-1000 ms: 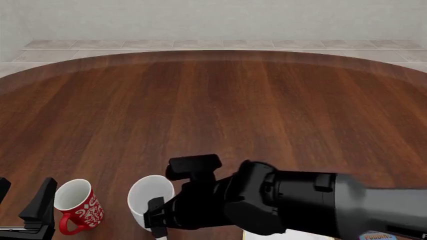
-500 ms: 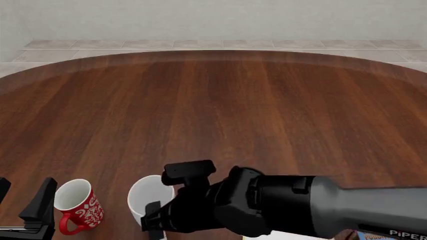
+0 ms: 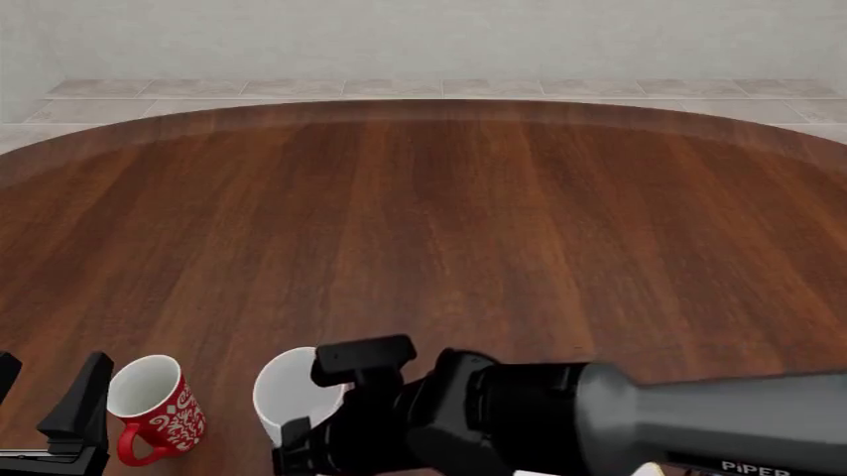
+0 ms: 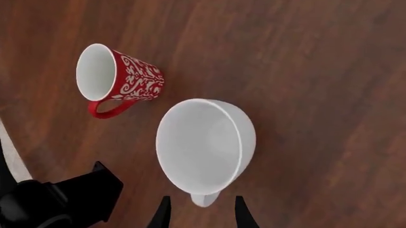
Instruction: Put the white mug on the plate.
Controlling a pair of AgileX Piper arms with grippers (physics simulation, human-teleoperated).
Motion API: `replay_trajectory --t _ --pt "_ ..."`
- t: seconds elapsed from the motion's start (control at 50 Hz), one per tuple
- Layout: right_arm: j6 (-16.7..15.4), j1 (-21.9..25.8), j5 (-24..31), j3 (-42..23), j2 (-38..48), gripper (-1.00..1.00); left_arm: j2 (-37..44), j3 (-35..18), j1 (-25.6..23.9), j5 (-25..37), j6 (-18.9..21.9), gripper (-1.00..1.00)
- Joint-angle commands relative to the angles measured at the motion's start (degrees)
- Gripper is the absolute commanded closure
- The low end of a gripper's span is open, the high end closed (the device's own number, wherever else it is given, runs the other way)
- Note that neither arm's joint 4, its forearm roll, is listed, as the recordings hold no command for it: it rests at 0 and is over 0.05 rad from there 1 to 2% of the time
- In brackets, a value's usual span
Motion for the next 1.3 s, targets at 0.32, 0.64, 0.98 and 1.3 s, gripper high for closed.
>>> replay_trajectory --t 0.32,0.64,0.98,1.3 --pt "0.4 0.6 -1.1 -0.3 3.2 -1.0 0.1 -0.1 -0.1 -0.1 0.0 -1.0" --pt "0.3 0.7 -0.9 -1.3 5.5 -1.0 0.1 -0.1 -0.1 -0.1 0.0 -1.0" --pt "-0.1 0.5 -0.3 -3.2 7.5 -1.0 0.1 -0.1 -0.1 -0.1 0.0 -1.0" --pt "-0.1 0.4 -0.2 -3.9 7.7 1.0 0.1 -0.1 -0.1 -0.1 0.0 -1.0"
